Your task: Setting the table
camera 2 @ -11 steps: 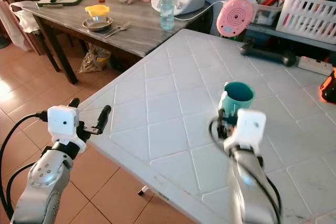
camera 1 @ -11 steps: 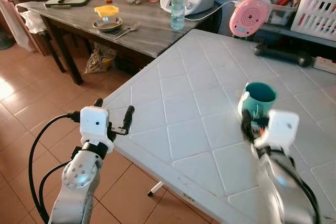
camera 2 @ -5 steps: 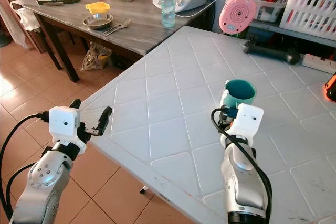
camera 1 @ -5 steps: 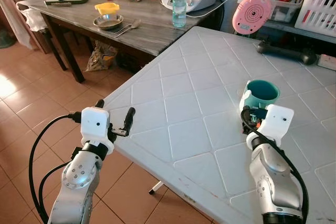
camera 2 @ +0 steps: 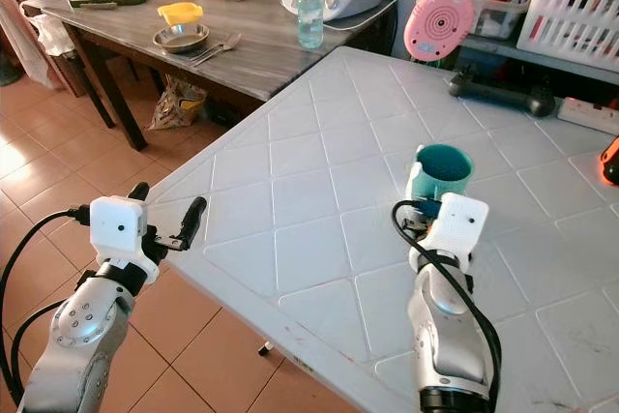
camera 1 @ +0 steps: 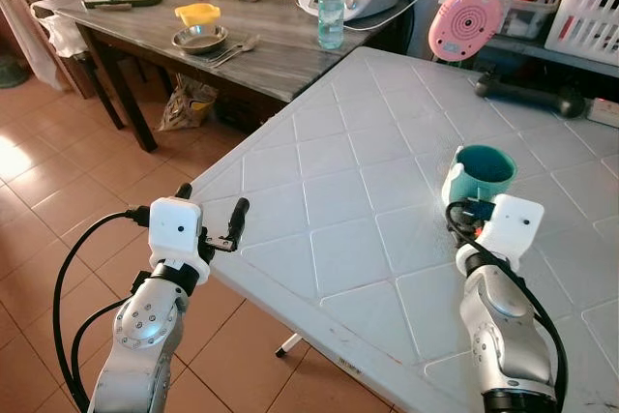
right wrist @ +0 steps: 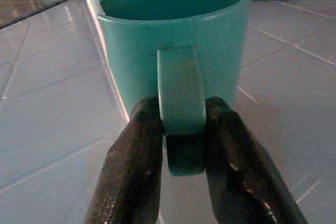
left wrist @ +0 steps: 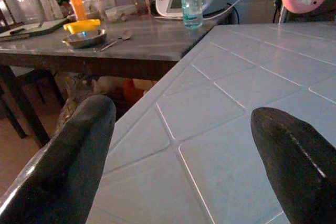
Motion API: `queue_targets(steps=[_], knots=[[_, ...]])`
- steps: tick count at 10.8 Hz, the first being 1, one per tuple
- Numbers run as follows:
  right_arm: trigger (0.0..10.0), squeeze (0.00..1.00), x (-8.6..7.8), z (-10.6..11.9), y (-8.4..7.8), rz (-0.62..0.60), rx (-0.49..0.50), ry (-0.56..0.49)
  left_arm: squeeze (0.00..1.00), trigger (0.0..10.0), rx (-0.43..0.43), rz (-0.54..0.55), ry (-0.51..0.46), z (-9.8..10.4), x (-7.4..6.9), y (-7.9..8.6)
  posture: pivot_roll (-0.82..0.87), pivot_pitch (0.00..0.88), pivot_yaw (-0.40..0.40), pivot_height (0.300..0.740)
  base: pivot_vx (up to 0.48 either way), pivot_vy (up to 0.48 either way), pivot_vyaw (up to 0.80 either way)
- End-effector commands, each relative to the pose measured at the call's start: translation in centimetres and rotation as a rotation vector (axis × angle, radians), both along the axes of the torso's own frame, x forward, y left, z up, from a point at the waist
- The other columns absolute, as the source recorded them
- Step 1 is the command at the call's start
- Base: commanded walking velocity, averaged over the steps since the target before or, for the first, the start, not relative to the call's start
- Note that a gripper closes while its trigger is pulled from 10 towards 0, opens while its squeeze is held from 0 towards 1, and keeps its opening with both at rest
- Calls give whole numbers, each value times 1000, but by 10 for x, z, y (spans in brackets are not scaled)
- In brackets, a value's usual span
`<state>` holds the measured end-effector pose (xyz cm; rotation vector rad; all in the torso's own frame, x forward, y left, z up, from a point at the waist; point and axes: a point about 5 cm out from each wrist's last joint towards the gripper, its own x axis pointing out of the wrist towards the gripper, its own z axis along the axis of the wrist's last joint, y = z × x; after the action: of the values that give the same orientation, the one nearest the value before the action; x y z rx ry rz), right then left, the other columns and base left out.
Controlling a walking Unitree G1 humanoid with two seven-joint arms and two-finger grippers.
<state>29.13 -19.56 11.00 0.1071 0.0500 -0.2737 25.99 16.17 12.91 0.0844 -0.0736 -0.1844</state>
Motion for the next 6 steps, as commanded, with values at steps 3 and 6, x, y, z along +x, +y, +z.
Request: queue_targets(steps=[3, 6], knots=[[0, 0, 2, 2, -3, -16, -22, -15, 0, 10000, -3, -20, -21, 5, -1, 0, 90, 69, 54, 740, 0, 0, 0], [0, 0, 1, 3, -6, -13, -55, -21, 0, 10000, -59, -125, -39, 10, -4, -10, 85, 66, 55, 740, 0, 0, 0]])
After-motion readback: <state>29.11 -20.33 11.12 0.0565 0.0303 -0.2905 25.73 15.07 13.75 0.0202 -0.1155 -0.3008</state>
